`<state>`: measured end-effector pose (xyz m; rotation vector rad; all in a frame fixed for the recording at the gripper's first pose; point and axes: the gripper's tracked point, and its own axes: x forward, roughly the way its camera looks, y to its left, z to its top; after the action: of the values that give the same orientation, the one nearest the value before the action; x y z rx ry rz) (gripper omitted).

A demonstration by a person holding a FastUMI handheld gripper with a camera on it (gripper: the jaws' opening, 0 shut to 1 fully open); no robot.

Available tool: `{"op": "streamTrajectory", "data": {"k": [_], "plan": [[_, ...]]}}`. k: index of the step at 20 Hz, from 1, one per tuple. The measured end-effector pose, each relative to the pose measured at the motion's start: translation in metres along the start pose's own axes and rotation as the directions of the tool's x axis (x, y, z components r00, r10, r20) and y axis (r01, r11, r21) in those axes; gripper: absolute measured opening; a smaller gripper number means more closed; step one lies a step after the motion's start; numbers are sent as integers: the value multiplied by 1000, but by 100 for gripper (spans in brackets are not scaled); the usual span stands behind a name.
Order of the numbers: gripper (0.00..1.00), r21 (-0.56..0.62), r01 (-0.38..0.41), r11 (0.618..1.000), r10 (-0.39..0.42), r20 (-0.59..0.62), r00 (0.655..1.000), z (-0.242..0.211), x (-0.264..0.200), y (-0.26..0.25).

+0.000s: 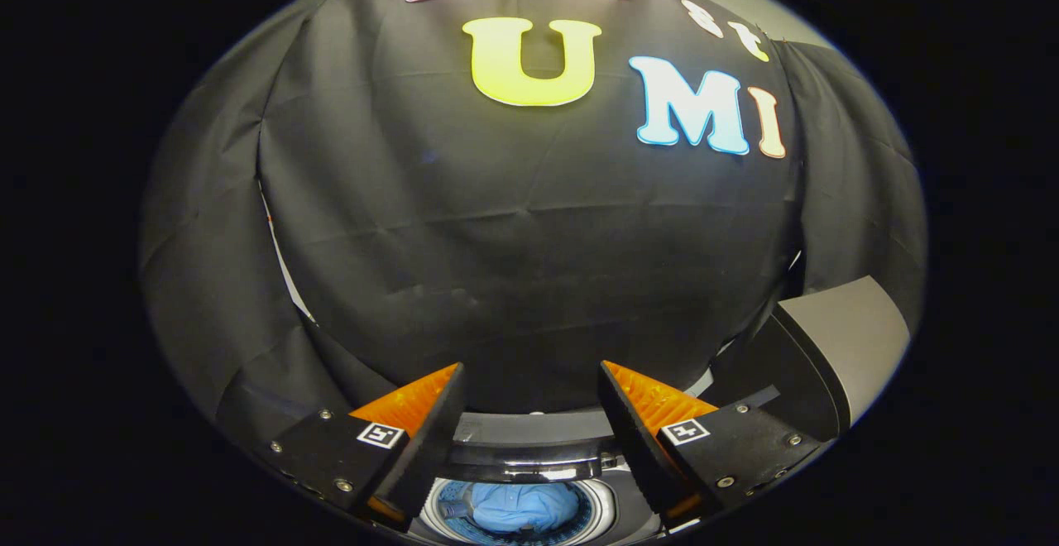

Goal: Put the clothes into the washing machine and then close the washing machine lid.

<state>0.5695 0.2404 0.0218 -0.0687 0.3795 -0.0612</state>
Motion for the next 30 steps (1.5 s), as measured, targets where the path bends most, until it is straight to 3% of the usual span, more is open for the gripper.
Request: {"op": "streamTrajectory", "data": {"k": [22, 30], "plan": [[97, 4, -16, 1000, 15, 65, 998, -62, -56, 1], [96, -19, -52, 998, 51, -51, 997, -147, -68, 19]]}}
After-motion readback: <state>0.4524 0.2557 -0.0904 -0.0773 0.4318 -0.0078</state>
